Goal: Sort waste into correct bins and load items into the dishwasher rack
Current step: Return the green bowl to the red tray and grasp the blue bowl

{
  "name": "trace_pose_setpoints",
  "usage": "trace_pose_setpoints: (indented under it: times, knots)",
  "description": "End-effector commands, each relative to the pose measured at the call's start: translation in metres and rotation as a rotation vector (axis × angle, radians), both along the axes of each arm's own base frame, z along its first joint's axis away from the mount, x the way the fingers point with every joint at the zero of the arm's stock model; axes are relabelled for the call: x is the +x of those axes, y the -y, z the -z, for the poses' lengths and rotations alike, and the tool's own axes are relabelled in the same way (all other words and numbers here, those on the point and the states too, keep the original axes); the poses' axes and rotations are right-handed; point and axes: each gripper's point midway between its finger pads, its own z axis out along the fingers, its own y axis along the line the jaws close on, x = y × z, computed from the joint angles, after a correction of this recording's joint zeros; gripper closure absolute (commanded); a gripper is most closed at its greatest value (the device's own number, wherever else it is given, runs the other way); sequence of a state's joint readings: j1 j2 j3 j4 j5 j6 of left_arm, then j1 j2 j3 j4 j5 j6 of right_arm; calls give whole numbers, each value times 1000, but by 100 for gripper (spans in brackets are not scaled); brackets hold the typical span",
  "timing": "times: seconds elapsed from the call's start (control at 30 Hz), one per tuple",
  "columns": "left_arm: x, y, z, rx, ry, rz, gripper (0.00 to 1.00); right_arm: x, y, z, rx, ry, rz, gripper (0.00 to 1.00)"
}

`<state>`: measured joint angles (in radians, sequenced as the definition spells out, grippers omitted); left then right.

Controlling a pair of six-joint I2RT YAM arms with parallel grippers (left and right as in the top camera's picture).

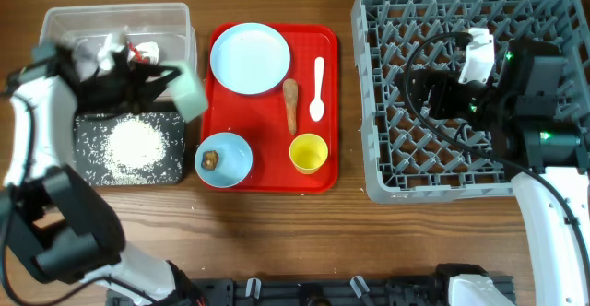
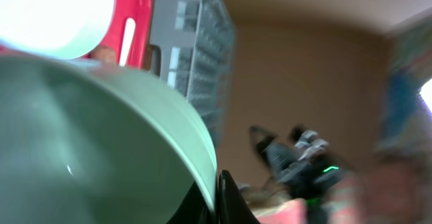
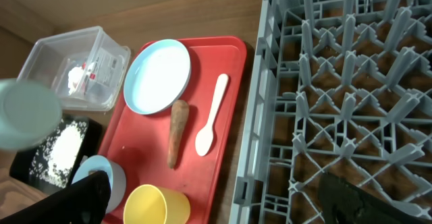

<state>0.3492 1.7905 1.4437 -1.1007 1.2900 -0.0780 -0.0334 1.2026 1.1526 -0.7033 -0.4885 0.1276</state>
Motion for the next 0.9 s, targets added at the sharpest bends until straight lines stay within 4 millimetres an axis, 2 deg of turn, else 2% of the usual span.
trace_pose_setpoints:
  times: [0.0, 0.07, 0.13, 0.23, 0.4, 0.43, 0.5, 0.63, 0.67, 0.7, 0.77, 0.87]
  knots:
    - [16, 46, -1, 345, 34, 54, 96, 3, 0, -5, -7, 6, 9, 0]
    - [21, 79, 11, 465, 60, 94, 96, 2, 0, -4, -8, 1, 9, 0]
    - [21, 98, 34, 649, 67, 119, 96, 1, 0, -3, -8, -4, 9, 0]
    - [16, 111, 67, 944, 37, 107, 96, 1, 0, -3, -8, -4, 9, 0]
    - [0, 148, 109, 1213, 78, 211, 96, 1, 0, -3, -7, -4, 9, 0]
    - [-4, 151, 124, 1297, 73, 238, 96, 0, 0, -2, -7, -8, 8, 0]
    - [-8, 151, 140, 1368, 60, 267, 96, -1, 0, -1, -7, -17, 9, 0]
    - [-12, 151, 167, 1410, 13, 316, 96, -4, 0, 1, -8, -32, 8, 0]
    - [-12, 151, 171, 1413, 6, 321, 91, -4, 0, 2, -7, -33, 8, 0]
    - [-11, 151, 171, 1412, 8, 318, 80, -4, 0, 2, -7, -34, 8, 0]
    - [-7, 153, 166, 1404, 25, 302, 53, -4, 0, 2, -8, -33, 8, 0]
    - [0, 154, 143, 1389, 52, 267, 38, -4, 0, 2, -7, -33, 9, 0]
